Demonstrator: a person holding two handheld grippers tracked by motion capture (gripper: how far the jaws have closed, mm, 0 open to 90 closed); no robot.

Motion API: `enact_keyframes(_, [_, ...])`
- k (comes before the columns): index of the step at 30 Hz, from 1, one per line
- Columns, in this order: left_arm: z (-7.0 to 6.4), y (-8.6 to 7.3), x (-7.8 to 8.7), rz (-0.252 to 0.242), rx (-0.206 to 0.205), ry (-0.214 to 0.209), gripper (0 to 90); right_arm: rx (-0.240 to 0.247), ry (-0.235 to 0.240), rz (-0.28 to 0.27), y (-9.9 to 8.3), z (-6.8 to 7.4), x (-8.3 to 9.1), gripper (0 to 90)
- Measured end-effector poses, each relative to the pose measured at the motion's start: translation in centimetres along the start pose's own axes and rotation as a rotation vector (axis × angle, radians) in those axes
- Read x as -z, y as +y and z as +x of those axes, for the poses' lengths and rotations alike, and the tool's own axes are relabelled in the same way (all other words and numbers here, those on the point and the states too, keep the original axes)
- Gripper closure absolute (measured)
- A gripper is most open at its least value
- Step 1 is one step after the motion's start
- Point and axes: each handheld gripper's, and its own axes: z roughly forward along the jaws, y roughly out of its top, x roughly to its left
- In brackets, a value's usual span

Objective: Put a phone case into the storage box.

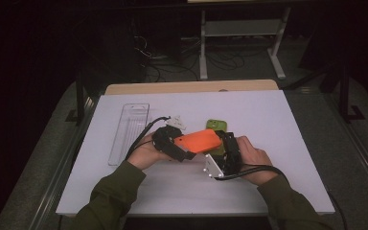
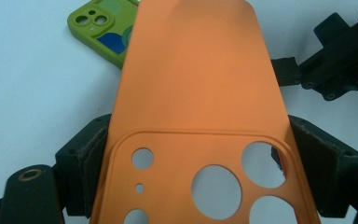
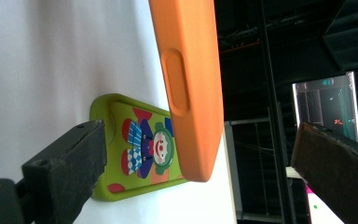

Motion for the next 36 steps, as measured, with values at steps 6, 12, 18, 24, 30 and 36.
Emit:
enact_keyframes(6, [-0.2, 0.1, -0.1, 0.001, -0.006, -0.005, 16.0, 0.027, -0.018, 0.005, 0.4, 0.2, 0.0, 3.8])
enact_keyframes(12, [-0.2, 0.2, -0.1, -0.001, -0.013, -0.005, 16.0, 0.032, -0.045, -0.001, 0.7, 0.3, 0.1, 4.6])
enact_keyframes(18, [-0.4, 0.2, -0.1, -0.003, -0.02, -0.011, 15.9, 0.033, -0.055, -0.011, 1.0, 0.6, 0.3, 8.6])
enact_keyframes(24, [-0.5, 0.3, -0.2, -0.004, -0.022, -0.013, 16.0, 0.065, -0.096, -0.035, 1.2, 0.5, 0.4, 16.1])
enact_keyframes(30, [-0.5, 0.3, -0.1, -0.005, -0.028, -0.013, 16.0, 0.079, -0.096, -0.041, 1.3, 0.7, 0.5, 26.3])
enact_keyframes(36, [-0.5, 0.3, -0.1, -0.006, -0.03, -0.015, 15.9, 0.085, -0.099, -0.047, 1.4, 1.0, 0.4, 34.0])
